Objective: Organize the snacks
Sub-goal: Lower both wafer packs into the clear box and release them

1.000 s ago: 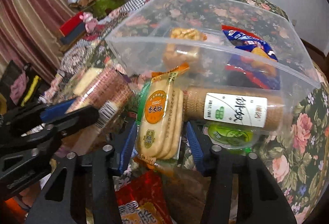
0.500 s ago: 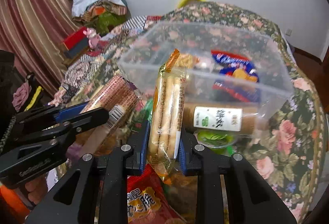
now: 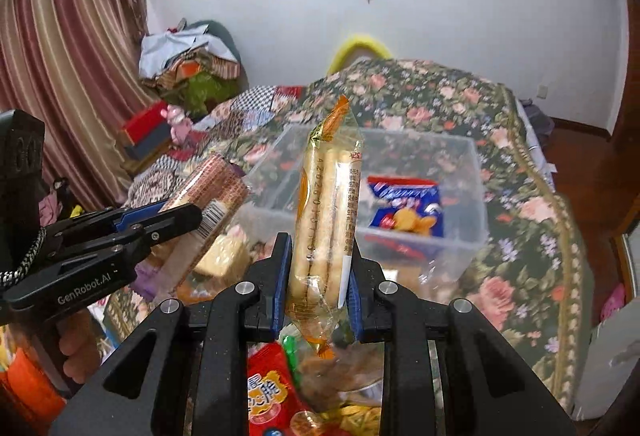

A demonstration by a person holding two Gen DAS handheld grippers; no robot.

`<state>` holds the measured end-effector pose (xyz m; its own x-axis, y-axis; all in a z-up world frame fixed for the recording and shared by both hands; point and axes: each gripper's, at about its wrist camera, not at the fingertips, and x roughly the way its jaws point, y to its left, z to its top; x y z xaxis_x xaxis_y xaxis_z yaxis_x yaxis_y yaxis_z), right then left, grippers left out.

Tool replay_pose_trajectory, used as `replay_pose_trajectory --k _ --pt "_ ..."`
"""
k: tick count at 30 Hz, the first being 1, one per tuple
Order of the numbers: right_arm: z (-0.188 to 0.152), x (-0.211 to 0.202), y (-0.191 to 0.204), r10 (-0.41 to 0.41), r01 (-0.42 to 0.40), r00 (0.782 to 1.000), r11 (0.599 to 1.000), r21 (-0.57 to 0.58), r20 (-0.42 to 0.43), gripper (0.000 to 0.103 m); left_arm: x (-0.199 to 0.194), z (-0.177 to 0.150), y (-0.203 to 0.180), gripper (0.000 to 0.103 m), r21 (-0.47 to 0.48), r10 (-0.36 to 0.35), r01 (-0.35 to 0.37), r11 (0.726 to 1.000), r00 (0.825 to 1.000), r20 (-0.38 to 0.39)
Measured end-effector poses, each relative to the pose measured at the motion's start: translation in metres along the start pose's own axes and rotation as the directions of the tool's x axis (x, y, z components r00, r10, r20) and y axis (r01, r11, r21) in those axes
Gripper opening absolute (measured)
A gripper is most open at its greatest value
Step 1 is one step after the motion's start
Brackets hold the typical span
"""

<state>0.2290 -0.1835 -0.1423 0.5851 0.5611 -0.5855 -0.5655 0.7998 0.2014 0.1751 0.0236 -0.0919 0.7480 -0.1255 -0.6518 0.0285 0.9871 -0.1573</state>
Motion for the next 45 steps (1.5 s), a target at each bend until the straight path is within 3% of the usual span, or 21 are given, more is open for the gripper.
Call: replay_pose_trajectory --k 8,18,29,39,41,44,45 --pt "0.016 0.001 -0.018 -0.012 0.011 1.0 1.0 0.012 0.026 0.022 0.007 0.024 -0.004 0.022 0.01 0.016 -0.016 1.0 0.999 0.039" --pt "0.033 0.039 -0.025 -0.003 0.003 1.0 1.0 0.012 0.012 0.022 0.045 0.046 -0.001 0.022 0.018 0.056 -0.057 0.998 0.998 0.031" --pt "0.039 0.099 -0.025 -0.009 0.009 0.997 1.0 0.004 -0.082 0.022 0.091 0.051 0.006 0.022 0.039 0.109 -0.109 0.993 0.994 0.003" --pt "0.033 0.113 -0.017 -0.039 0.036 0.989 0.999 -0.028 -0.144 0.023 0.115 0.057 0.017 0.022 -0.006 0.099 -0.099 0.995 0.994 -0.041" --pt "0.032 0.113 -0.016 -0.04 0.035 0.988 0.999 -0.037 -0.151 0.029 0.112 0.057 0.014 0.022 0.01 0.099 -0.099 0.995 0.995 -0.034" --pt "0.031 0.105 -0.014 -0.06 0.055 0.99 0.997 -0.045 -0.131 0.05 0.105 0.056 0.012 0.022 0.022 0.093 -0.092 0.996 0.995 -0.031" --pt "0.032 0.103 -0.015 -0.063 0.058 0.99 0.997 -0.047 -0.124 0.05 0.101 0.055 0.012 0.022 0.021 0.088 -0.087 0.996 0.996 -0.032"
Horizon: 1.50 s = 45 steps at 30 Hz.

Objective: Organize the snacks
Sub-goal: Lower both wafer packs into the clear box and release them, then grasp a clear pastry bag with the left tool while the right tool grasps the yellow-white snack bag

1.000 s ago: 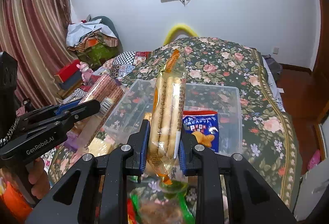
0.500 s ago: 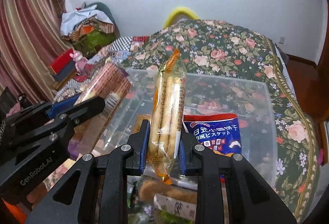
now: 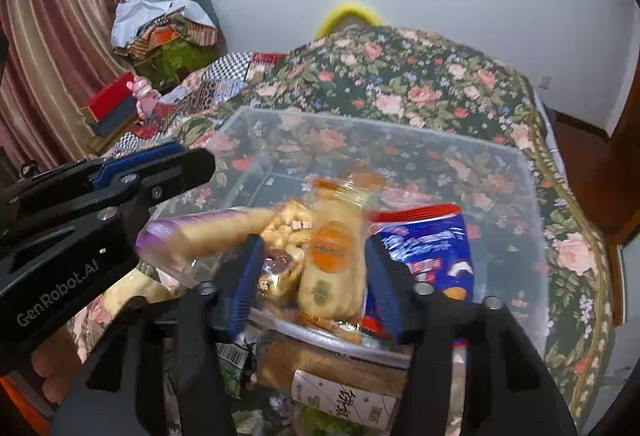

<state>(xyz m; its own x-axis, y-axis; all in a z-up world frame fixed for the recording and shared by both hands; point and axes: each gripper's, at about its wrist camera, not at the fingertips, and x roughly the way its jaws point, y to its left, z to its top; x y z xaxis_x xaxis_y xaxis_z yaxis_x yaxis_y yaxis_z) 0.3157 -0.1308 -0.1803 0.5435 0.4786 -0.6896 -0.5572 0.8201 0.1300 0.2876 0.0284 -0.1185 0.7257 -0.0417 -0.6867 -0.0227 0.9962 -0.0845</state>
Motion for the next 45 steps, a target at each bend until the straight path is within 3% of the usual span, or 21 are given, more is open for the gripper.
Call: replay_pose_trajectory --k 13,18,19,24,30,39,45 --pt "-0.019 -0.083 -0.002 0.017 -0.018 0.993 1.0 0.007 0.12 0.05 -0.065 -0.021 0.018 0.027 0.021 -0.026 0.027 0.999 0.999 -0.038" --pt "-0.042 -0.111 -0.008 0.003 -0.008 0.991 0.999 0.032 0.137 0.056 -0.099 -0.04 0.029 0.055 0.023 0.001 0.0 1.0 1.0 -0.031" --pt "-0.046 -0.113 -0.008 -0.001 -0.004 0.991 0.999 0.033 0.135 0.056 -0.105 -0.045 0.03 0.056 0.023 0.006 -0.005 1.0 1.0 -0.028" --pt "-0.074 -0.125 -0.013 -0.002 -0.004 0.995 0.998 0.06 0.103 0.056 -0.121 -0.071 0.038 0.063 0.013 0.006 -0.005 1.0 0.998 -0.066" --pt "-0.108 -0.131 -0.017 -0.037 0.03 0.997 0.995 0.096 0.066 0.056 -0.122 -0.106 0.041 0.064 0.006 0.011 -0.011 1.0 0.99 -0.137" --pt "-0.154 -0.111 -0.031 -0.052 0.058 0.998 0.987 0.152 -0.04 0.056 -0.108 -0.146 0.041 0.071 0.023 0.034 -0.03 0.999 0.979 -0.202" --pt "-0.171 -0.091 -0.037 -0.011 0.033 0.992 0.984 0.176 -0.124 0.056 -0.094 -0.155 0.043 0.078 0.023 0.051 -0.047 0.999 0.975 -0.216"
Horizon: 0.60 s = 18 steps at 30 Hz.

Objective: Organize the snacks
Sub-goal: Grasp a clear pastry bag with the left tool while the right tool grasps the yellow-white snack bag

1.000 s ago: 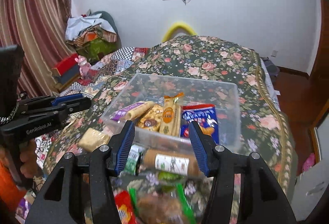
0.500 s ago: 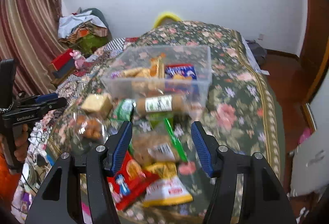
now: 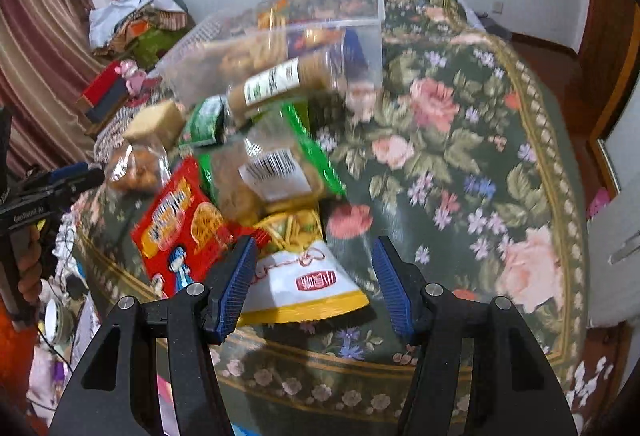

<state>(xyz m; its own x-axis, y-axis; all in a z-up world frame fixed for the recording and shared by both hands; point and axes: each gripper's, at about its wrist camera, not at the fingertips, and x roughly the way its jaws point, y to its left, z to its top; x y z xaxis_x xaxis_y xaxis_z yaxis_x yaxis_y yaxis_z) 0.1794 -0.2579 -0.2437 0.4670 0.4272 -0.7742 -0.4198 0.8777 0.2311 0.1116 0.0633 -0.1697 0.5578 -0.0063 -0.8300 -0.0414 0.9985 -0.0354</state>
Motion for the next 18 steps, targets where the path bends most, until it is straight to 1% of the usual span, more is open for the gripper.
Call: replay_pose_trajectory --k 1,3,5,10,13,15,16,17,18 --pt "-0.001 0.001 0.0 0.008 -0.008 1.0 1.0 -0.004 -0.004 0.057 0.002 0.0 0.0 0.079 -0.003 -0.004 0.004 1.0 1.0 0.002" --pt "-0.002 0.003 0.003 0.006 -0.006 1.0 1.0 -0.012 -0.006 0.065 0.005 0.001 -0.001 0.083 -0.008 -0.012 0.012 1.0 1.0 0.007" --pt "-0.004 0.005 0.006 -0.002 0.002 1.0 1.0 -0.029 -0.007 0.068 0.01 0.003 -0.003 0.084 -0.014 -0.017 0.017 1.0 1.0 0.009" --pt "-0.006 0.012 0.014 0.005 -0.006 1.0 0.998 -0.056 -0.023 0.068 0.028 0.007 -0.001 0.084 -0.051 -0.028 0.027 0.998 0.999 -0.017" --pt "-0.008 0.018 0.017 0.002 -0.004 1.0 0.998 -0.056 -0.027 0.068 0.039 0.007 0.001 0.084 -0.081 -0.048 0.045 0.996 0.998 -0.036" --pt "-0.009 0.022 0.019 -0.015 0.013 0.999 0.997 -0.07 -0.036 0.068 0.046 0.007 -0.002 0.084 -0.084 -0.073 0.069 0.994 0.996 -0.048" --pt "-0.01 0.023 0.021 -0.03 0.027 0.999 0.996 -0.085 -0.034 0.068 0.048 0.008 -0.003 0.084 -0.078 -0.073 0.069 0.995 0.996 -0.053" --pt "-0.011 0.023 0.023 -0.042 0.039 0.999 0.995 -0.096 -0.03 0.067 0.051 0.008 -0.005 0.084 -0.071 -0.068 0.064 0.995 0.996 -0.058" --pt "-0.011 0.023 0.025 -0.053 0.05 0.998 0.993 -0.106 -0.027 0.063 0.055 0.008 -0.006 0.084 -0.07 -0.066 0.062 0.996 0.996 -0.06"
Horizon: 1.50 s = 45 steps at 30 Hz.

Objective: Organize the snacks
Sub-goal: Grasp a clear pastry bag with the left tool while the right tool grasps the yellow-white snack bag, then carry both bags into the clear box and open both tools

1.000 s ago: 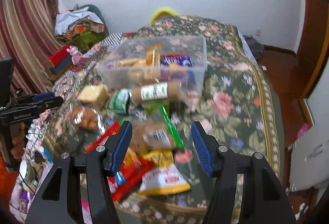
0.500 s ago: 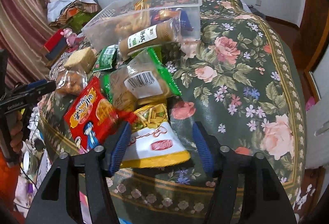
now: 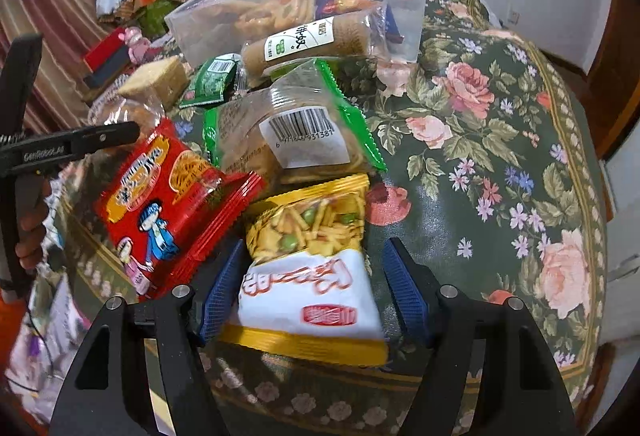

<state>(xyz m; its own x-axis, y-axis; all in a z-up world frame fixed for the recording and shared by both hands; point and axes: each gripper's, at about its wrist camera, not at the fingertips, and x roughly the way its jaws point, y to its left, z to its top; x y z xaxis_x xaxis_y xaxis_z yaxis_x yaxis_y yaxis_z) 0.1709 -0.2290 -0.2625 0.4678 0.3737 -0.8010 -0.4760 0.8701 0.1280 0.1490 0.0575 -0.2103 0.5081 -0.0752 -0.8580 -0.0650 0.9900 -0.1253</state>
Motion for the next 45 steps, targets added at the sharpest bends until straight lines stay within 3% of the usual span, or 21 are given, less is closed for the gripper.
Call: replay_pose_trajectory --k 2,5,17,30,45 --pt "-0.001 -0.001 0.001 -0.009 0.009 1.0 1.0 -0.013 0.008 0.053 0.004 0.0 0.0 0.084 -0.013 -0.004 0.004 1.0 1.0 0.006" --pt "-0.001 -0.003 -0.004 0.001 -0.001 1.0 1.0 0.006 0.014 0.048 0.004 0.0 -0.001 0.076 -0.017 -0.003 0.003 1.0 1.0 0.025" --pt "-0.001 -0.019 -0.021 0.019 -0.025 0.998 0.995 0.092 0.067 0.045 -0.025 -0.008 -0.017 0.058 0.056 -0.015 0.01 0.998 0.996 0.092" --pt "0.027 -0.049 -0.035 -0.008 -0.014 0.984 0.993 0.121 0.178 0.045 -0.07 0.009 -0.029 0.058 0.076 -0.03 0.015 0.997 0.978 0.209" --pt "0.093 -0.066 -0.029 -0.02 0.002 0.946 0.998 0.056 0.323 0.045 -0.091 0.065 -0.035 0.058 0.068 -0.03 0.008 0.998 0.946 0.324"
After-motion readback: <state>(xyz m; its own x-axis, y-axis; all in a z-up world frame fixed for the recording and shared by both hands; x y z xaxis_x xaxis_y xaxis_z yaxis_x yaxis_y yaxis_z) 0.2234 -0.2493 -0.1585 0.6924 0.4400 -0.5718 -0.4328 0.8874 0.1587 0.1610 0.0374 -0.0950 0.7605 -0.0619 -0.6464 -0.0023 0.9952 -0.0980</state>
